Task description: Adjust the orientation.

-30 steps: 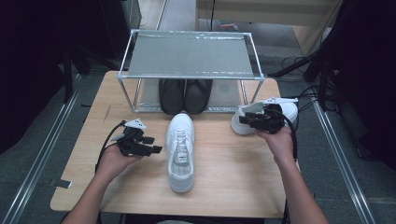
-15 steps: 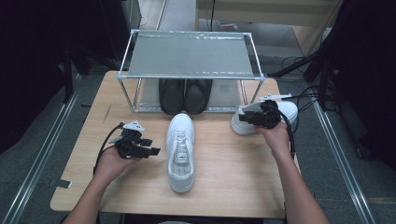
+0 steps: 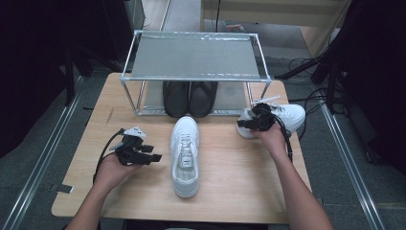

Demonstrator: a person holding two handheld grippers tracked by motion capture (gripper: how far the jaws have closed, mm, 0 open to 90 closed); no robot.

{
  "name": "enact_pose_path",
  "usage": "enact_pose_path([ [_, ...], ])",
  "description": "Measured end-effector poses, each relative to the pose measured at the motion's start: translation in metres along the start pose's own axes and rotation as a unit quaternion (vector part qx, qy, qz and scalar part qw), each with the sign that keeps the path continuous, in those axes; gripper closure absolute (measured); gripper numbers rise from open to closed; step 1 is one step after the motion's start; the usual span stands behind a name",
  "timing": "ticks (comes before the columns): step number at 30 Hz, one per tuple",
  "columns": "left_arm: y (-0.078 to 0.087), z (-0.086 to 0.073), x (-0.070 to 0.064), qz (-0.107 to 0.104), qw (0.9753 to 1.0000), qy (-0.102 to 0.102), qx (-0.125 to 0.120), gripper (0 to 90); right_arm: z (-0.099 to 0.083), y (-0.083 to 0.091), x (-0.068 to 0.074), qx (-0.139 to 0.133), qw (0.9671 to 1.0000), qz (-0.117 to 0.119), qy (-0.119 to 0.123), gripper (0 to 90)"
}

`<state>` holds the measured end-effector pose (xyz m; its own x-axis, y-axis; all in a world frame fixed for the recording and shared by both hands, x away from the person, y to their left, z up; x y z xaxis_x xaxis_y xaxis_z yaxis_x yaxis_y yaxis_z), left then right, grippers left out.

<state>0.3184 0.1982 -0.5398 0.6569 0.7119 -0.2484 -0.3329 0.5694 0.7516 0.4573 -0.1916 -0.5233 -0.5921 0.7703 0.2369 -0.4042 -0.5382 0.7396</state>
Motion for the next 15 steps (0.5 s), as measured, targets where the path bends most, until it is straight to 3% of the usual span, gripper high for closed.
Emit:
enact_pose_path([
  [3,-0.0003,-0.0007,-0.0003,-0.001,1.0,0.001,0.001,42.5,-0.0005,-0.0015,0.0008,0.003,1.0,0.001,-0.006,70.2],
  [15,0.0029,-0.0008,0.0013,-0.001,1.0,0.003,-0.005,42.4,0.0005,0.0007,0.0032,0.003,0.9999,-0.009,0.014,74.2],
])
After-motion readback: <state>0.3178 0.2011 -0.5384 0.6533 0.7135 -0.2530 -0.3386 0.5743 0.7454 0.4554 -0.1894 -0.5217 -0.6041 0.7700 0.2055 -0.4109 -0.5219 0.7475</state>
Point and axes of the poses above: each handheld gripper's, and its own axes: y roughly backward along the jaws, z roughly out of its top, x roughly to its left, the point moved 4 cm from there along -y, roughly forward along the jaws, and after that the axes turned 1 degree about -y, right-handed, at the moved point
